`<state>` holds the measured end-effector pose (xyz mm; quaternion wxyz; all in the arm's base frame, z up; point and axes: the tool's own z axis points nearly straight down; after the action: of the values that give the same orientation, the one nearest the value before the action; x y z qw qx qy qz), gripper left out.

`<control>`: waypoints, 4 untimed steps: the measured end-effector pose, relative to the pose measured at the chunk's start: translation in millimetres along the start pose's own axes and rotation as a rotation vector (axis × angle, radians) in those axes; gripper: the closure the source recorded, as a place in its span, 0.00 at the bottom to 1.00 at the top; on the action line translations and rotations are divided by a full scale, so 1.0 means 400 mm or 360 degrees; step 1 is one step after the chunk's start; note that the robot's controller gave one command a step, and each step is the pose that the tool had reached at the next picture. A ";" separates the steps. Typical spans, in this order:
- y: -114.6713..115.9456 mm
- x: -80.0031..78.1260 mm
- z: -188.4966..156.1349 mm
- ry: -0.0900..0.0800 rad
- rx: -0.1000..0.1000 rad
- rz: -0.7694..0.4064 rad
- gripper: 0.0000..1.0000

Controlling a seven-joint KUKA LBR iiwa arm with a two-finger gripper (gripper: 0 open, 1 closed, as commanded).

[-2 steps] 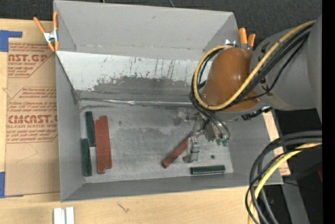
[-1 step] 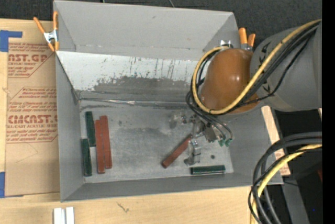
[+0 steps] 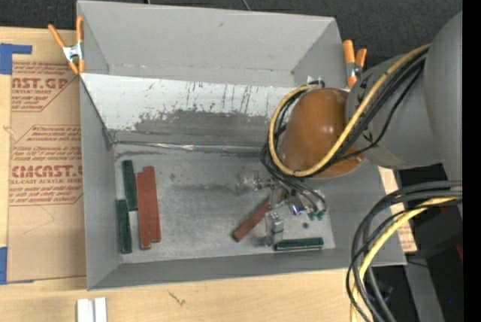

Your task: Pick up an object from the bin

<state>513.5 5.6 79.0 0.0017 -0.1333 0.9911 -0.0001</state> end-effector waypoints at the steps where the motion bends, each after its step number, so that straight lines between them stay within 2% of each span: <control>1: 0.003 -0.005 0.047 -0.0013 0.0004 -0.0051 1.00; 4: 0.005 0.001 0.007 0.0000 0.0001 -0.0059 1.00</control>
Offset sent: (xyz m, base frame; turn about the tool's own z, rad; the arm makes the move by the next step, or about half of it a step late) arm 0.0000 0.0000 0.0000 0.0000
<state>512.6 7.6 76.2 0.0016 -0.1515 0.9885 -0.0004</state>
